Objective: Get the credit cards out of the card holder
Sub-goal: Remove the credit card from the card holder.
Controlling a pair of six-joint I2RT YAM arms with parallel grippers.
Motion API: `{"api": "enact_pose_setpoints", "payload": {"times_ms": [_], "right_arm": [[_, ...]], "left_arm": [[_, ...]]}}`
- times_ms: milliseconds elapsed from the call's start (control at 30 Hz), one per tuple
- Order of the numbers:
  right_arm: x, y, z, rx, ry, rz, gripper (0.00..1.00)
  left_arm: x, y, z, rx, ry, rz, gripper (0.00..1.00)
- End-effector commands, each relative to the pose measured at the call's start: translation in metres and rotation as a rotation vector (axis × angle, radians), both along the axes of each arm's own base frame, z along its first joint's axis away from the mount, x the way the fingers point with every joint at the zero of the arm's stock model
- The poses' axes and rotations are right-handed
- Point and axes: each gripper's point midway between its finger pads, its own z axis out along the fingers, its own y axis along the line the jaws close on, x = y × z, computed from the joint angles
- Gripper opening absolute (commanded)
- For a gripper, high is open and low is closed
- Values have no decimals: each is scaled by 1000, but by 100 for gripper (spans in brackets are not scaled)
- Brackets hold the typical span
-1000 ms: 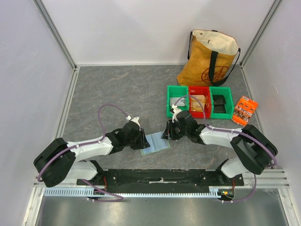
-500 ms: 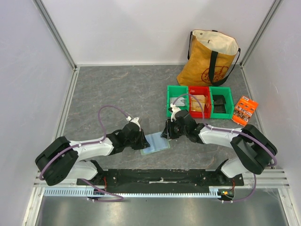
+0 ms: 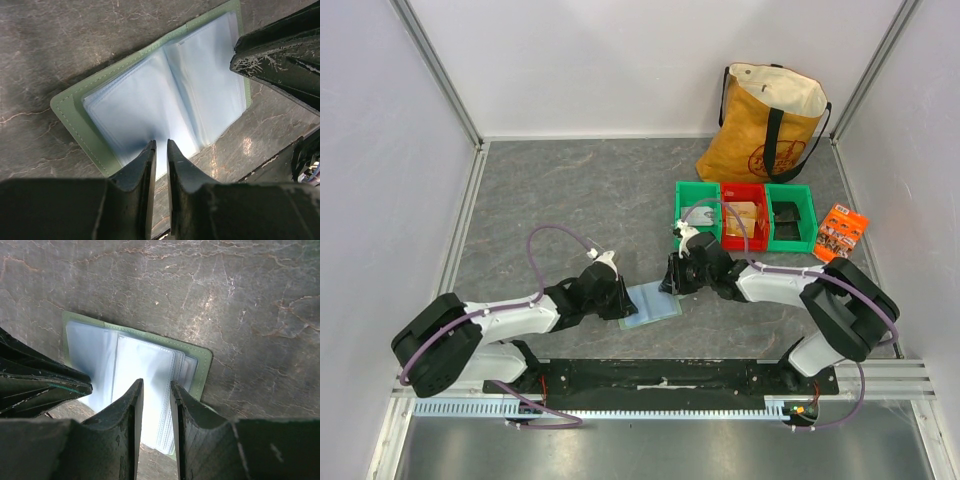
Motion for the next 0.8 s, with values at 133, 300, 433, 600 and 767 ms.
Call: {"api": "enact_pose_setpoints", "payload": {"times_ms": [133, 300, 433, 600, 767], "right_arm": [[-1, 16, 7, 38, -3, 48, 31], [-6, 21, 3, 55, 34, 67, 29], [-12, 29, 4, 88, 62, 90, 29], [-22, 47, 11, 151, 102, 140, 28], [-33, 74, 29, 211, 113, 201, 28]], "left_arm": [[-19, 21, -30, 107, 79, 7, 19], [-21, 19, -35, 109, 93, 1, 18], [-21, 18, -34, 107, 88, -1, 18], [-20, 19, -29, 90, 71, 20, 17], [-15, 20, -11, 28, 20, 64, 20]]}}
